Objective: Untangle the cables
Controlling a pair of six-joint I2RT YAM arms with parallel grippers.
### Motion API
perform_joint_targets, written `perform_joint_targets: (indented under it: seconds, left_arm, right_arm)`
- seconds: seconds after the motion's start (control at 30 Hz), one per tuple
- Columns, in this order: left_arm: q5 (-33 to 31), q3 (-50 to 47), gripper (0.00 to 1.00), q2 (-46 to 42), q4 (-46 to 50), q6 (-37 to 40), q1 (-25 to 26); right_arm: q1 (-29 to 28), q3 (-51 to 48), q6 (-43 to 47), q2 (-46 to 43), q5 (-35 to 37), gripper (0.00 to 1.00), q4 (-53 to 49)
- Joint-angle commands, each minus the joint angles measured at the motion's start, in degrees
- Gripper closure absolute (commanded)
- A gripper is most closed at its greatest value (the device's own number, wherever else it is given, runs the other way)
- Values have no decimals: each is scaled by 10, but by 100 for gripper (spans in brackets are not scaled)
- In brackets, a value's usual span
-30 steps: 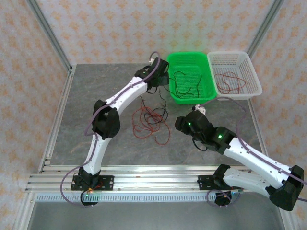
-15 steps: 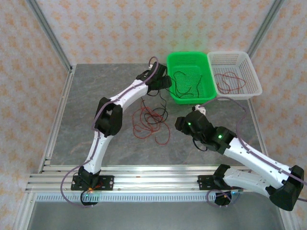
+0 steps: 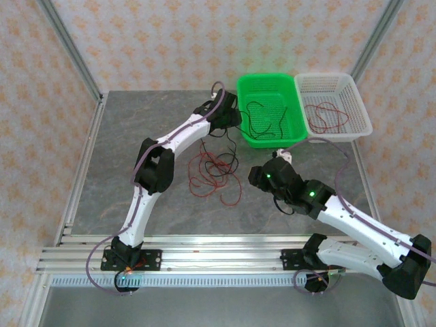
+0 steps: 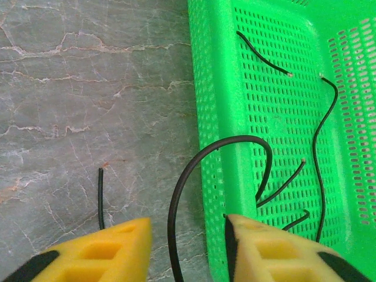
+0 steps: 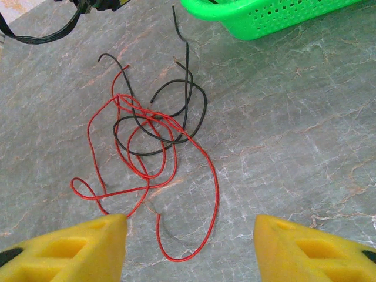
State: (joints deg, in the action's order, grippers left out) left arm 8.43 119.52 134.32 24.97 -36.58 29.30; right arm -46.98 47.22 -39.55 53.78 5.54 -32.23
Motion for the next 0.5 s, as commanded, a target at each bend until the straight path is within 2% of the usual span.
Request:
perform_joint_targets:
  seconds: [0.0,0.13,0.33,0.47]
  left_arm:
    - [1,-3,70,14,-6,-5,1]
    - [-2,0,100,9,-9,-10,3]
    - [-17,32,100,-23,-6,-8,27]
    - [-8,88,100,-4,8,6,51]
  right_arm:
    - [0,14,4,-16,10,41,-21]
    - [0,13,2,-26,13,41,-24]
    - [2,22,9,-19,22,42,-22]
    - [6,35,11,-15,48,42,-28]
